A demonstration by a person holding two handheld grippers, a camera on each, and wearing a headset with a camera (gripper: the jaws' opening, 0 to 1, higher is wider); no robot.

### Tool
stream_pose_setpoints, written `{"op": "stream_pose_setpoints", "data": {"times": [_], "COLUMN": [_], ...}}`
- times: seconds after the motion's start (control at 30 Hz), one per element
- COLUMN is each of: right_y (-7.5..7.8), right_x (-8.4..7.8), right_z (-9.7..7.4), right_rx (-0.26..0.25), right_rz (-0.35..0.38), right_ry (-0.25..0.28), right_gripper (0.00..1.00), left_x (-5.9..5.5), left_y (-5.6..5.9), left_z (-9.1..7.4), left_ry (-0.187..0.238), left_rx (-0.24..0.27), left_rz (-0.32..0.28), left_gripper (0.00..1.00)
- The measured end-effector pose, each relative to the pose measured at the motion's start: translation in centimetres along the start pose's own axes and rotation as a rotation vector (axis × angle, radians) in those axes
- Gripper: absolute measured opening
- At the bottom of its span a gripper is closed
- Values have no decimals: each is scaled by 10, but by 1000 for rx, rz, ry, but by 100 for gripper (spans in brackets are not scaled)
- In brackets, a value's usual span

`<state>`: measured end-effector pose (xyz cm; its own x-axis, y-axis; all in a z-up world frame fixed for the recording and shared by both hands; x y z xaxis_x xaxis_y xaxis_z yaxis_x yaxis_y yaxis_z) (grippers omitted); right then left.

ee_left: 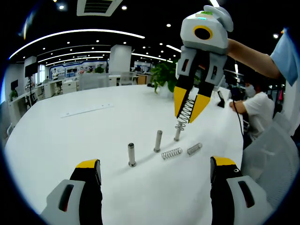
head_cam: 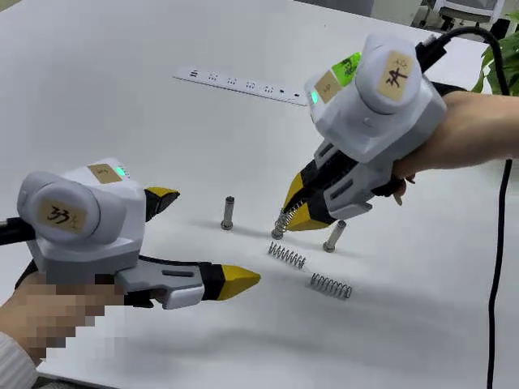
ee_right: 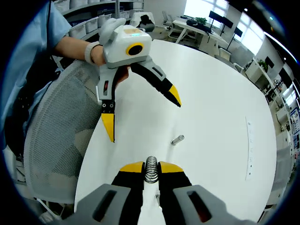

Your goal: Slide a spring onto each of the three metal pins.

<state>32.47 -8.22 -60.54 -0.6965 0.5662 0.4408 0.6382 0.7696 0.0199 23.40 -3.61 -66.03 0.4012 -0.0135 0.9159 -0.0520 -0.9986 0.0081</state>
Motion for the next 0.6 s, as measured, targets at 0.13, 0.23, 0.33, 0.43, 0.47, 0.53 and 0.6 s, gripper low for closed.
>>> {"op": "stream_pose_setpoints", "data": {"times": [0.13,0.23,0.33,0.43,0.47,0.53,0.6], "right_y": [8,16,22,32,34,37,42], "right_x": [11,17,23,27,29,30,34], "right_z": [1,4,7,6,6,6,9], "right_rx": [2,11,20,16,21,22,28], "right_rz": [-27,-49,-72,-91,-95,-110,-122], "right_ry": [-14,-28,-49,-66,-72,-86,-94], "right_gripper": [12,12,12,12,12,12,12], "left_x": [1,0,-2,-3,-3,-4,-5], "left_y": [-1,-3,-6,-8,-8,-9,-8], "left_z": [0,-1,-1,0,0,1,0], "left_ry": [-2,-1,-9,-10,-10,-18,-24], "left_rx": [6,11,13,18,18,21,20], "left_rz": [-5,-13,-17,-15,-20,-22,-24], "left_gripper": [100,100,100,100,100,100,100]}}
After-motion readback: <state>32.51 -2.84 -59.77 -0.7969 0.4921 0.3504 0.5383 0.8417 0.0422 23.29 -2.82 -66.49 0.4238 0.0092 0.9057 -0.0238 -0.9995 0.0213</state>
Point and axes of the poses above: the centre of the closed fingertips' face, and the gripper's own axes: z roughly forward along the fingers, y roughly to its right, x roughly out of its top, the point moved 4 cm from there along -z, roughly backward along the fingers, and after that the axes turned 7 degrees about z, right-handed, at the moved point
